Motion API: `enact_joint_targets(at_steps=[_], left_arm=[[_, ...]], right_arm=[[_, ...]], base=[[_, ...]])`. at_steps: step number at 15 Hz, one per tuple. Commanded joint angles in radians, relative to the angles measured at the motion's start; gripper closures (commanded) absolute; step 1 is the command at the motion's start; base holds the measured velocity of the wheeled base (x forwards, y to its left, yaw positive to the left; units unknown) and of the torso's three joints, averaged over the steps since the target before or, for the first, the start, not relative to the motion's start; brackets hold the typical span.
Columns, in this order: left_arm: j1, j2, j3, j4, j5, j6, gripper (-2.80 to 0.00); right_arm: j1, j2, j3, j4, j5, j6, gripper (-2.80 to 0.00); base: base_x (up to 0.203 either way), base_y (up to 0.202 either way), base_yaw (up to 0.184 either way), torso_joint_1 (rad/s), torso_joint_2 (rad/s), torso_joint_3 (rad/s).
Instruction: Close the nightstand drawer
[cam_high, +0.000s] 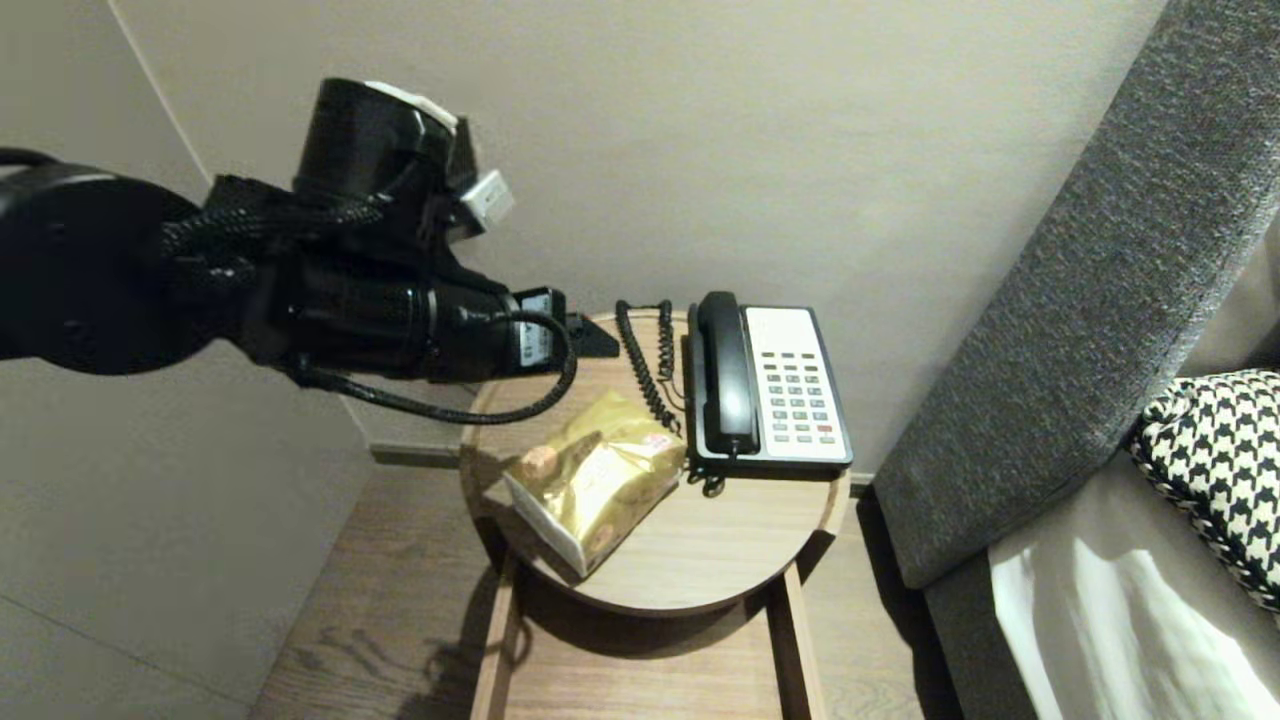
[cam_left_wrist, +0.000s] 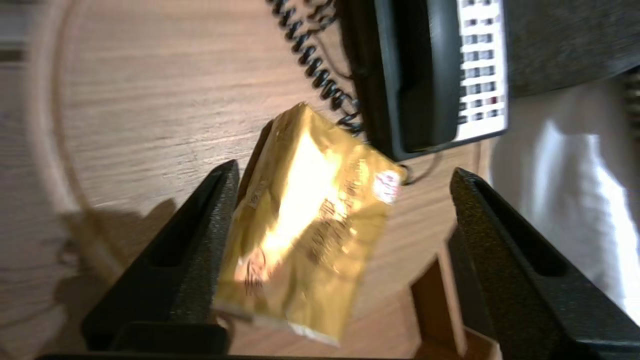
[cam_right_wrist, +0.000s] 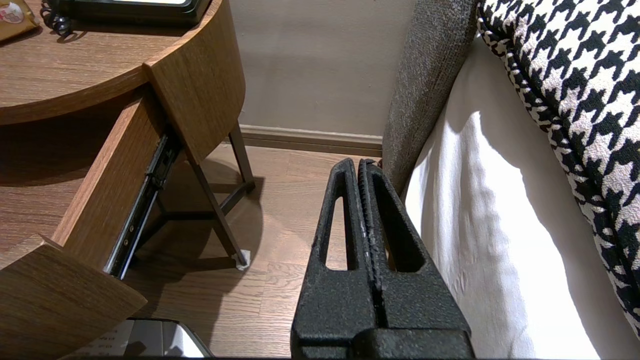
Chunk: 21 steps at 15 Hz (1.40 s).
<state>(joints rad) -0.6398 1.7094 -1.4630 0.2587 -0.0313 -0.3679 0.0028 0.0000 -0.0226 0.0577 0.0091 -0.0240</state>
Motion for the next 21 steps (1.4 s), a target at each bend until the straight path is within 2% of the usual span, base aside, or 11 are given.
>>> enact_joint_targets(at_steps=[1,6,9,11,15,18,19,21], left_arm=[[0.001,-0.086,-0.074,0.106,-0.001,0.002,0.00],[-0.024,-0.256,-0.052,0.420,-0.043,0.091,0.00],[-0.076,-0.355,0.087,0.551,-0.058,0.145,0.00],[-0.134,-0.402,0.233,0.566,-0.061,0.156,0.00],[-0.355,-0.446,0.523,0.563,-0.064,0.135,0.00],[-0.500,-0.447,0.639,0.554,-0.064,0.089,0.00],[-0.530,-0.441,0.661,0.552,-0.064,0.088,0.00],[-0.544,-0.415,0.694,0.524,-0.064,0.088,0.00]], right_arm=[[0.000,0.002,0.000,0.001,0.000,-0.001,0.00],[0.000,0.002,0.000,0.001,0.000,-0.001,0.00],[0.000,0.002,0.001,0.001,0.002,-0.001,0.00],[0.000,0.002,0.000,0.001,0.000,-0.001,0.00],[0.000,0.002,0.000,0.001,0.002,-0.001,0.00],[0.000,0.002,0.000,0.001,0.002,-0.001,0.00],[0.000,0.002,0.001,0.001,0.002,-0.001,0.00],[0.000,0.002,0.000,0.001,0.002,-0.001,0.00]], base=[[0.000,0.000,0.000,0.000,0.00,0.000],[0.000,0.000,0.000,0.000,0.00,0.000],[0.000,0.000,0.000,0.000,0.00,0.000],[0.000,0.000,0.000,0.000,0.00,0.000],[0.000,0.000,0.000,0.000,0.00,0.000],[0.000,0.000,0.000,0.000,0.00,0.000],[0.000,0.000,0.000,0.000,0.00,0.000],[0.000,0.000,0.000,0.000,0.00,0.000]])
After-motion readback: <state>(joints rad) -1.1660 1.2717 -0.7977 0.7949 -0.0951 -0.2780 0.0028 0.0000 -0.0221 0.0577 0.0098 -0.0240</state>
